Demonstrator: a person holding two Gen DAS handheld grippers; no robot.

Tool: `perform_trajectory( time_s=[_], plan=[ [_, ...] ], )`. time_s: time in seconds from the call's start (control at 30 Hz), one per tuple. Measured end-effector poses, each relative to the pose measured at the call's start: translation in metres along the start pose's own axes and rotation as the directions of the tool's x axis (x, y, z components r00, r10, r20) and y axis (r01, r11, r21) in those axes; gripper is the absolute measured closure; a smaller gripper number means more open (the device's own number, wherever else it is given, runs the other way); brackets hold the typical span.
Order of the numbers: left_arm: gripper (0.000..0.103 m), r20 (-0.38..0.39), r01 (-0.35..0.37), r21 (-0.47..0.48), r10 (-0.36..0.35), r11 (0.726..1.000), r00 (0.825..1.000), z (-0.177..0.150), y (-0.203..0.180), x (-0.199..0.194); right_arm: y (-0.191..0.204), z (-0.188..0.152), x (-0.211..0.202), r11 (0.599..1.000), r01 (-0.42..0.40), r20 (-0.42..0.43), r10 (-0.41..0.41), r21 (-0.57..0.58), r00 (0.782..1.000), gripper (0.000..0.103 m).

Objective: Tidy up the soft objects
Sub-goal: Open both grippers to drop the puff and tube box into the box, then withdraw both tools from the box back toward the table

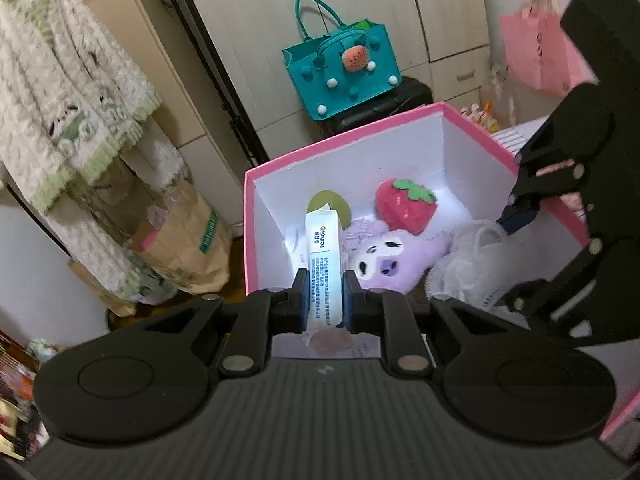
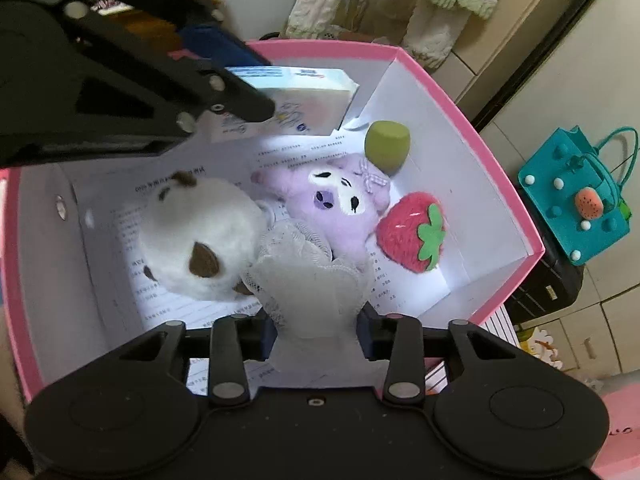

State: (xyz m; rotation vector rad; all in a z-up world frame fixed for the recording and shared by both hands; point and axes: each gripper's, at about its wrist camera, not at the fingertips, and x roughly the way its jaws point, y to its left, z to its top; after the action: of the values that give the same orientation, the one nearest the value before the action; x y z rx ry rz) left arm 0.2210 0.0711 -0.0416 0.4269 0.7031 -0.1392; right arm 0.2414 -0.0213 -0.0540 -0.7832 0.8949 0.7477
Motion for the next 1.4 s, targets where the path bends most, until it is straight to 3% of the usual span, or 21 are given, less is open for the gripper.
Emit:
perform_trajectory(
  time_s=[0.1, 0.27, 0.43, 0.5, 0.57, 0.83, 1.03, 1.2, 1.4],
  plan=[
    [0.087, 0.009, -0.052, 0.055, 0.051, 0.997, 0.999, 0.002, -0.008, 0.008, -0.001, 0.001, 0.002, 1.000, 0.006, 0.009, -0.005, -0.007, 1.000, 0.037],
    [0.087, 0.003, -0.106, 0.105, 0.106, 0.989, 0.994, 0.003, -0.019, 0.018, -0.007, -0.006, -0.014, 1.000, -0.017, 0.094, 0.014, 0.027, 0.995, 0.034],
    [0.084, -0.010, -0.070, 0.059, 0.071, 0.996, 0.997, 0.007, -0.013, 0.019, -0.017, -0.021, -0.039, 0.990, -0.082, 0.195, 0.059, 0.114, 0.979, 0.034],
    [0.070, -0.006, -0.059, 0.018, 0.059, 0.998, 0.998, 0.011, -0.006, 0.015, -0.021, -0.028, -0.048, 0.982, -0.107, 0.227, 0.070, 0.155, 0.971, 0.034],
    [0.063, 0.012, -0.034, -0.027, 0.034, 0.999, 0.999, 0.012, 0.004, 0.007, -0.025, -0.035, -0.056, 0.972, -0.127, 0.257, 0.073, 0.200, 0.964, 0.034],
    [0.062, 0.049, 0.081, -0.169, -0.073, 0.982, 0.996, 0.010, 0.032, -0.043, -0.031, -0.061, -0.081, 0.933, -0.202, 0.333, 0.096, 0.299, 0.938, 0.034],
    [0.062, 0.046, 0.148, -0.158, -0.142, 0.976, 0.989, 0.008, 0.027, -0.083, -0.027, -0.066, -0.100, 0.916, -0.243, 0.364, 0.119, 0.318, 0.924, 0.034],
    [0.059, 0.048, 0.123, -0.084, -0.119, 0.989, 0.992, 0.002, 0.007, -0.119, -0.018, -0.070, -0.122, 0.917, -0.240, 0.370, 0.113, 0.319, 0.922, 0.034],
    [0.052, 0.043, 0.220, -0.078, -0.218, 0.972, 0.975, -0.005, -0.004, -0.158, -0.006, -0.087, -0.154, 0.920, -0.231, 0.378, 0.101, 0.317, 0.920, 0.034]
  ],
)
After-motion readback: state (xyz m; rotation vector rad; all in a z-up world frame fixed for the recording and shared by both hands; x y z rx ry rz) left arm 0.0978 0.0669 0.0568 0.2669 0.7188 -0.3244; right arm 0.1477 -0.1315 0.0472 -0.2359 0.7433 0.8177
